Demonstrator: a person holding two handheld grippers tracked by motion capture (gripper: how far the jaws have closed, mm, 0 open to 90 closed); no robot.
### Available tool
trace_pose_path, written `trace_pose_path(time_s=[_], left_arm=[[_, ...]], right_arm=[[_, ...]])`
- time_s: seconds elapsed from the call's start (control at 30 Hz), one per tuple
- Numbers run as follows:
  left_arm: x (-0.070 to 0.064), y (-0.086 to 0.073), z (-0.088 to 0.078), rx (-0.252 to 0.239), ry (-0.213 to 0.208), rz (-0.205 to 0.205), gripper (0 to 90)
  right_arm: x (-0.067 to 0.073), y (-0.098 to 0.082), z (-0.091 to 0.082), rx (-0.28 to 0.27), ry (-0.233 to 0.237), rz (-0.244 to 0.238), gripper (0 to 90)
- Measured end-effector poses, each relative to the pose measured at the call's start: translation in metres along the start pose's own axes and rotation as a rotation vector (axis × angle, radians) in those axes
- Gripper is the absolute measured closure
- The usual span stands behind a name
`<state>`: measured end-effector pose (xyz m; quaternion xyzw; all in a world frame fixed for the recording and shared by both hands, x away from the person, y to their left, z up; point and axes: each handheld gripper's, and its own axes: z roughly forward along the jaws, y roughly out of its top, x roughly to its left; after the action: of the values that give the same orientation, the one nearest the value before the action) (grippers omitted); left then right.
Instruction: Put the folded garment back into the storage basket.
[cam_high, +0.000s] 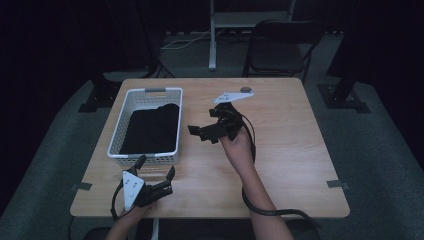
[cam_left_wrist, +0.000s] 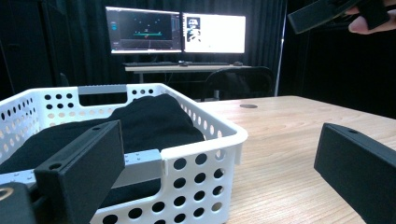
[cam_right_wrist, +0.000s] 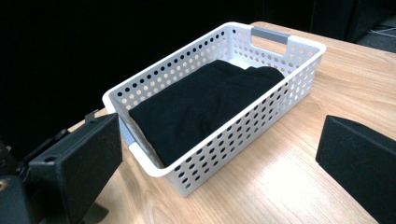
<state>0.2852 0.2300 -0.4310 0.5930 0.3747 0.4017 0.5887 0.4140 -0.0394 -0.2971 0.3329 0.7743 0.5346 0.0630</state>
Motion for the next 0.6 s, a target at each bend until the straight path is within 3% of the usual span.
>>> trace_pose_path(time_s=[0.3,0.6], left_arm=[[0.0,0.0,0.0,-0.002,0.0,0.0,2.9],[0.0,0.0,0.0,0.002,0.002,0.002,2.9]], right_arm=[[-0.008,-0.009,-0.031,-0.026,-0.047,-0.001,0.7],[-0.024,-0.027,-0.086,-0.068,-0.141,0.012,0.7]])
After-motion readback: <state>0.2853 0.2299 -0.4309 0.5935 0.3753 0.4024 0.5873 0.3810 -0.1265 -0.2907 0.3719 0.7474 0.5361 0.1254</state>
